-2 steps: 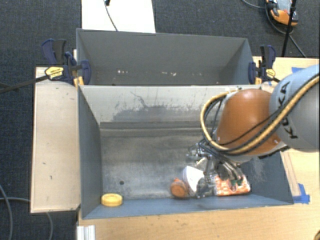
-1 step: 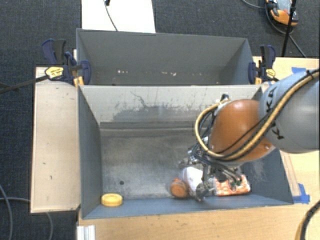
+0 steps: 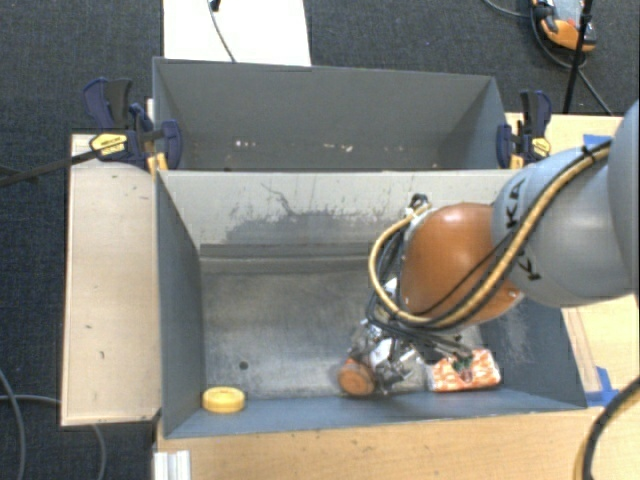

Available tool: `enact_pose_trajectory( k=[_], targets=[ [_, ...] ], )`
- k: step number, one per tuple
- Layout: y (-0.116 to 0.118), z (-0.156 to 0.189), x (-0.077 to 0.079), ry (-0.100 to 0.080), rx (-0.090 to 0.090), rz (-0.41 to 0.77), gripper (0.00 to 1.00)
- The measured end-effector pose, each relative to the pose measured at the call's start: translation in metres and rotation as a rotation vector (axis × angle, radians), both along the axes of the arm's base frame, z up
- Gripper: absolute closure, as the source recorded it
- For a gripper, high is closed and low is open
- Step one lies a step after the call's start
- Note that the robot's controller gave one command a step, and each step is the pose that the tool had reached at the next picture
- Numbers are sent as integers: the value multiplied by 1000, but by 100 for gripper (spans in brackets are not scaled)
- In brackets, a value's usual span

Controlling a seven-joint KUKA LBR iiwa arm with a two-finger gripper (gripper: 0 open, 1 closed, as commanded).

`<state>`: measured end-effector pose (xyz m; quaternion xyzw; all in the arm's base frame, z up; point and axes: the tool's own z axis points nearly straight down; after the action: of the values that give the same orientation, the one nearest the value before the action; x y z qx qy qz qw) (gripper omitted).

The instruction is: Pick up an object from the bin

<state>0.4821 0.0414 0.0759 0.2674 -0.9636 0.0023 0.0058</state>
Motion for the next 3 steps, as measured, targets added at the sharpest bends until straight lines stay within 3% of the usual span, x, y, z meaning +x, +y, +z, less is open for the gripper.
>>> enact_pose_trajectory(
  k=[1,2,3],
  targets=[
    [0,0,0,0,0,-1,100],
    [-7,139,27,-12,9,31,100],
    [-7,139,26,-11,9,28,0]
  ],
)
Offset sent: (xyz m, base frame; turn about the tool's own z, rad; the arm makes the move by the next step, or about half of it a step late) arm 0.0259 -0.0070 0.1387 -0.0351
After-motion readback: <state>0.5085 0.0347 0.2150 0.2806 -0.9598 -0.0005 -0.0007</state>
